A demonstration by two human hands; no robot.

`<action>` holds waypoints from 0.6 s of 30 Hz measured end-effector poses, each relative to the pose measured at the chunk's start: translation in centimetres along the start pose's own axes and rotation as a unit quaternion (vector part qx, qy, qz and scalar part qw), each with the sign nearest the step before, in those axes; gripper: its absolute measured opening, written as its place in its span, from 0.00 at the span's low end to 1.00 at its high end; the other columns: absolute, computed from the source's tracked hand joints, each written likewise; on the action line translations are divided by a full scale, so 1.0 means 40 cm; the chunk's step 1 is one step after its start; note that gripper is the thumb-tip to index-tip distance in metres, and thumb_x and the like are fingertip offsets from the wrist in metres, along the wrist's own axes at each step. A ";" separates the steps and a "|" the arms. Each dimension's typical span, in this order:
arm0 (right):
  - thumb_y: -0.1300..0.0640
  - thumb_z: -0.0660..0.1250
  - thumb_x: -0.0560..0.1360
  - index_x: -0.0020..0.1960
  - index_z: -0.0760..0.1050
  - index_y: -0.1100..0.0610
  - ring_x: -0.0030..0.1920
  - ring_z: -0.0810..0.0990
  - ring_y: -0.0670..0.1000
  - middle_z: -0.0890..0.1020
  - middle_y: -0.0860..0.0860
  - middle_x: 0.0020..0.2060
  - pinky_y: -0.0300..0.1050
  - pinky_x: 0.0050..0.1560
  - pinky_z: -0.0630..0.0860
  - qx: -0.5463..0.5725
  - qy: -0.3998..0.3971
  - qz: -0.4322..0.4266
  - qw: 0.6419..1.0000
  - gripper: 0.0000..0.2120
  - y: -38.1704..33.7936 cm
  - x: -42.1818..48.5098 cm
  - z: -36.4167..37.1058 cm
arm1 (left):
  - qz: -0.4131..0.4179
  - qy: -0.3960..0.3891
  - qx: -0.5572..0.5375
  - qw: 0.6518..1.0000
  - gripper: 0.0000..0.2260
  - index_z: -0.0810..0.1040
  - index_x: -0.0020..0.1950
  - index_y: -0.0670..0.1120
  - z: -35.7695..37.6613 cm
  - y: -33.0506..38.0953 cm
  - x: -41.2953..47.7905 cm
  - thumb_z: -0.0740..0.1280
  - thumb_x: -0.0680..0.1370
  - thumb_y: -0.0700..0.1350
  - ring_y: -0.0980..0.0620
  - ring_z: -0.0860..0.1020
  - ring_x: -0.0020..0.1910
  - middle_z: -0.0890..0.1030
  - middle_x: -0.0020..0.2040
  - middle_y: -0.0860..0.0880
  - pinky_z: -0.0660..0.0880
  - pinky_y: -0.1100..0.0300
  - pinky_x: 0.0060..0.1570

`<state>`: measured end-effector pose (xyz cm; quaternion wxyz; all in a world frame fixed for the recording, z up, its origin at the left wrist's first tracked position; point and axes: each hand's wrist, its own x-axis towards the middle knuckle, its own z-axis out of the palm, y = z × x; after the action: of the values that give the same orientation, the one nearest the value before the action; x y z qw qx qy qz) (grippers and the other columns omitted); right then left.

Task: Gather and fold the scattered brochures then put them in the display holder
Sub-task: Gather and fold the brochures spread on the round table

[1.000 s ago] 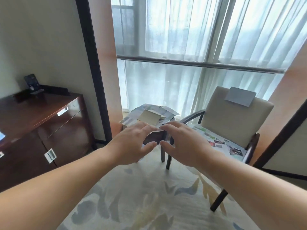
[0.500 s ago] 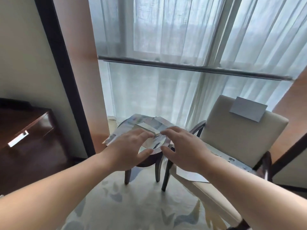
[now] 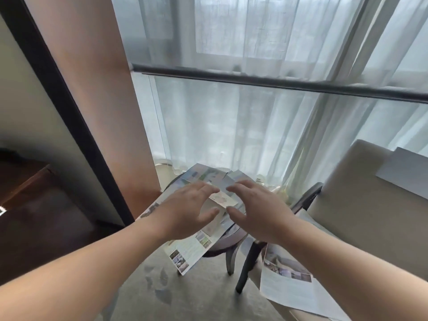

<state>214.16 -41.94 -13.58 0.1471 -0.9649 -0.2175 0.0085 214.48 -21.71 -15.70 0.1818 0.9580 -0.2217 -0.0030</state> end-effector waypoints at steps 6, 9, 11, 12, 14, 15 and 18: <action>0.40 0.59 0.77 0.72 0.65 0.47 0.67 0.70 0.46 0.70 0.43 0.69 0.43 0.62 0.68 0.006 -0.023 0.001 1.000 0.25 0.086 0.183 0.069 | -0.011 -0.024 -0.009 1.000 0.24 0.65 0.74 0.53 0.040 -0.124 0.146 0.58 0.80 0.59 0.55 0.66 0.70 0.69 0.71 0.55 0.63 0.56 0.70; 0.40 0.58 0.77 0.72 0.65 0.46 0.66 0.71 0.46 0.70 0.42 0.69 0.39 0.58 0.67 0.001 -0.036 0.008 0.999 0.25 0.117 0.272 0.121 | 0.005 -0.045 0.007 0.999 0.23 0.65 0.74 0.53 0.065 -0.202 0.221 0.58 0.80 0.59 0.55 0.65 0.70 0.69 0.71 0.54 0.61 0.58 0.69; 0.40 0.59 0.77 0.72 0.66 0.46 0.65 0.71 0.46 0.71 0.42 0.68 0.38 0.55 0.66 0.004 -0.041 0.022 0.999 0.25 0.134 0.328 0.152 | 0.019 -0.051 0.015 0.998 0.23 0.65 0.74 0.52 0.078 -0.254 0.276 0.59 0.80 0.58 0.54 0.66 0.70 0.69 0.71 0.54 0.61 0.58 0.68; 0.40 0.59 0.77 0.72 0.66 0.46 0.65 0.71 0.46 0.71 0.42 0.68 0.38 0.56 0.67 0.007 -0.044 0.031 0.999 0.25 0.142 0.356 0.165 | 0.025 -0.057 0.017 0.998 0.23 0.65 0.74 0.52 0.084 -0.279 0.306 0.59 0.80 0.58 0.54 0.66 0.69 0.69 0.71 0.54 0.61 0.57 0.68; 0.41 0.59 0.77 0.72 0.66 0.47 0.66 0.70 0.46 0.71 0.43 0.68 0.41 0.60 0.68 0.013 -0.057 0.045 0.997 0.25 0.156 0.408 0.188 | 0.032 -0.075 0.019 0.996 0.23 0.65 0.74 0.52 0.095 -0.325 0.358 0.58 0.80 0.58 0.54 0.67 0.69 0.69 0.71 0.54 0.62 0.56 0.68; 0.41 0.59 0.77 0.72 0.66 0.47 0.66 0.70 0.46 0.71 0.43 0.68 0.42 0.62 0.68 0.015 -0.065 0.049 0.997 0.25 0.163 0.430 0.198 | 0.035 -0.083 0.018 0.996 0.23 0.64 0.74 0.52 0.103 -0.347 0.381 0.58 0.80 0.58 0.53 0.67 0.69 0.69 0.71 0.54 0.62 0.56 0.67; 0.42 0.59 0.77 0.72 0.66 0.48 0.66 0.71 0.46 0.71 0.43 0.68 0.40 0.61 0.68 0.024 -0.073 0.066 0.995 0.25 0.191 0.487 0.230 | 0.036 -0.105 0.009 0.994 0.23 0.64 0.74 0.52 0.137 -0.402 0.438 0.57 0.81 0.58 0.54 0.67 0.69 0.69 0.71 0.54 0.62 0.57 0.67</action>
<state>234.25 -37.71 -23.66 0.1532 -0.9701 -0.1633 0.0940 236.61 -17.62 -25.12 0.1489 0.9453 -0.2742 -0.0955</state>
